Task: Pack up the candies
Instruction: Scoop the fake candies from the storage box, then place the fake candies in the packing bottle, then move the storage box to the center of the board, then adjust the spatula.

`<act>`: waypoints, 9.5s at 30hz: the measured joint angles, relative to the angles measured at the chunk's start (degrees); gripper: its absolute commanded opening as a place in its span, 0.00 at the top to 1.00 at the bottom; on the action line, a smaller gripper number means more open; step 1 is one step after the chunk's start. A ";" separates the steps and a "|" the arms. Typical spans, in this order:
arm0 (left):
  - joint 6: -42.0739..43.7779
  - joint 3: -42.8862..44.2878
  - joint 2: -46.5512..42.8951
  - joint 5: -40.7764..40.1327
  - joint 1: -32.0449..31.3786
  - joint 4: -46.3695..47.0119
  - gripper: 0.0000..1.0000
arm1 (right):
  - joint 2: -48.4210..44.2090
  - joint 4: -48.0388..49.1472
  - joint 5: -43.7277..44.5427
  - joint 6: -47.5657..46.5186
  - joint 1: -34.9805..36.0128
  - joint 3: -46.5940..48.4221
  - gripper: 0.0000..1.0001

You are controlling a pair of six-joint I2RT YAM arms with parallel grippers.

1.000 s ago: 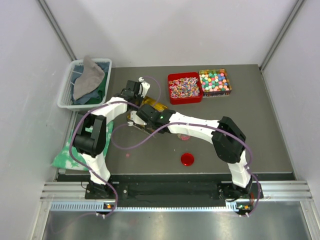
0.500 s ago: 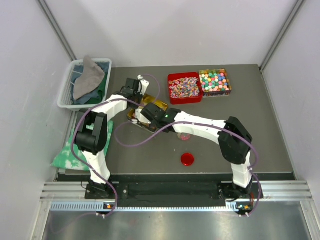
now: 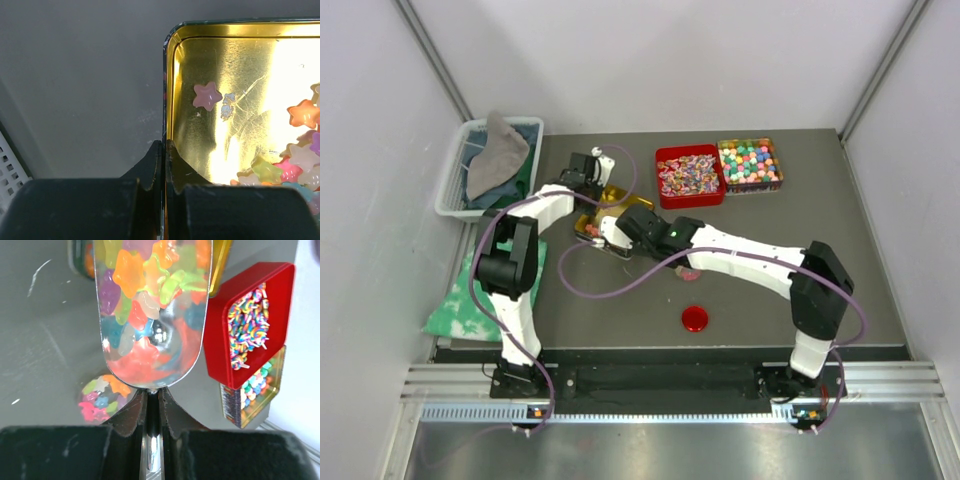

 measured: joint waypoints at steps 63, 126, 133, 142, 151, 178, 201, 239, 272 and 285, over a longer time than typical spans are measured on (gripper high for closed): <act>-0.13 3.69 -12.55 7.28 3.28 -10.88 0.01 | -29.68 -20.65 3.85 -24.44 -13.55 -17.92 1.00; 4.39 -0.85 -12.37 9.75 -14.08 -8.90 0.01 | -26.32 -25.27 -2.91 -20.46 -23.28 5.40 1.00; 4.81 -0.76 -10.21 4.57 -17.79 -7.30 0.01 | -33.88 -24.52 -9.16 -15.56 -29.77 2.19 1.00; 4.76 -0.44 -2.69 0.22 -17.77 -5.79 0.23 | -40.44 -23.98 -12.46 -11.91 -30.38 -2.38 1.00; 4.57 0.63 -0.33 -0.76 -17.97 -5.01 0.70 | -41.53 -21.40 -14.16 -9.31 -30.62 -8.20 1.00; 10.54 33.75 23.47 -6.36 -4.37 -5.44 0.59 | -42.29 -15.34 -15.26 -4.70 -30.62 -14.32 1.00; -0.26 33.64 -5.16 18.99 -4.26 -12.87 0.09 | -37.94 -10.78 -16.06 -0.76 -29.57 -17.73 1.00; -16.57 25.49 -3.43 58.29 -10.38 -11.47 0.14 | -30.18 -4.13 -4.24 1.36 -17.53 -11.19 1.00; -19.71 26.43 -0.44 68.67 -10.60 -9.77 1.00 | -29.29 -5.60 -2.25 -0.33 -11.89 -10.69 1.00; -20.61 26.43 0.79 74.86 -11.43 -9.11 1.00 | -33.38 -11.30 -8.41 0.55 -11.87 -8.09 1.00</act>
